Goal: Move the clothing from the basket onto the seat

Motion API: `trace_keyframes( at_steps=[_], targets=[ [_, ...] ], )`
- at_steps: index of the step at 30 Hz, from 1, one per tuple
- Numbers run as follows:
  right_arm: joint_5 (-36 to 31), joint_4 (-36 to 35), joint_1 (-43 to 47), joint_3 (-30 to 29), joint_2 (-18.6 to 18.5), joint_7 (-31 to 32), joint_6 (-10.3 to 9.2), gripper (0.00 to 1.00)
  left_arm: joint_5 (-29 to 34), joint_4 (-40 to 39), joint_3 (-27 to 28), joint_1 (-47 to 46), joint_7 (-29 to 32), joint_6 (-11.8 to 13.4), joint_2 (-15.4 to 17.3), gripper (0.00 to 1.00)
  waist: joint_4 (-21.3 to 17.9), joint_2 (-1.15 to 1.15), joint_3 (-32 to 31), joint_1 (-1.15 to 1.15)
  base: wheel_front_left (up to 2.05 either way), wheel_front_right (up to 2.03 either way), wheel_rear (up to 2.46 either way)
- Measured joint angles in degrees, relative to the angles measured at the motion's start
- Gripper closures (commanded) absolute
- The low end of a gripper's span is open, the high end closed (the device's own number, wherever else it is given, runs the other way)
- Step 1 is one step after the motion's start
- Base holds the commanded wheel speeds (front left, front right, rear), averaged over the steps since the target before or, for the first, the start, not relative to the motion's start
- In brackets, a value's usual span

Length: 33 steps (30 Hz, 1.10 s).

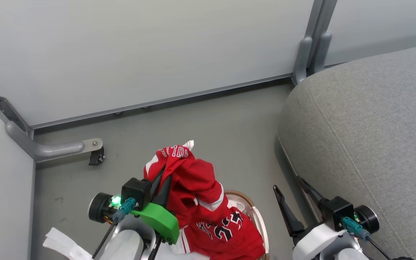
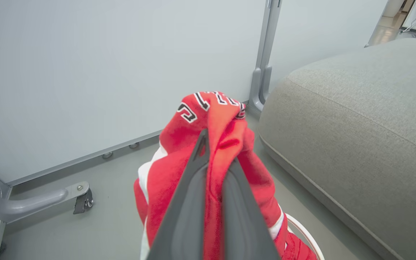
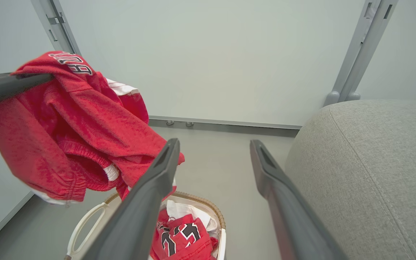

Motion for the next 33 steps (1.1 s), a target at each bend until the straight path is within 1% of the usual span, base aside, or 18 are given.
trace_keyframes(
  at_steps=[6,14,19,24,28,33],
  targets=[
    [0.43,0.33,1.0,0.55,-0.02,0.0,0.0,0.0,0.08,-6.02,1.78,-0.06,-0.01,-1.02,-0.83,1.0,0.96,0.0,-2.14,0.0,0.0,0.0,0.0],
    [0.54,1.23,1.7,2.93,-0.38,0.0,0.0,0.0,0.11,-11.35,1.82,-1.35,-0.01,-1.75,-1.19,1.0,1.14,0.0,-2.92,0.0,0.0,0.0,0.0],
    [0.93,1.79,1.31,7.03,-1.01,0.0,0.0,0.0,-0.22,-12.66,0.24,-1.75,0.0,-1.98,-1.22,1.0,1.88,0.0,-2.87,0.0,0.0,0.0,0.0],
    [1.46,2.66,-1.9,11.52,-1.09,0.0,0.0,0.0,-1.18,-13.0,-1.97,-2.93,-0.01,-2.04,-1.27,1.0,2.89,0.0,-2.64,0.0,0.0,0.0,0.0],
    [1.63,5.64,-5.14,14.82,-1.01,0.0,0.0,0.0,-1.8,-13.04,-3.49,-3.98,-0.01,-2.19,-1.29,1.0,3.74,0.0,-2.44,0.0,0.0,0.0,0.0],
    [1.18,9.33,-9.5,16.74,-0.51,0.0,0.0,0.0,-2.48,-12.77,-5.64,-4.94,0.0,-2.2,-1.3,1.0,4.95,0.0,-2.12,0.0,0.0,0.0,0.0]
  ],
)
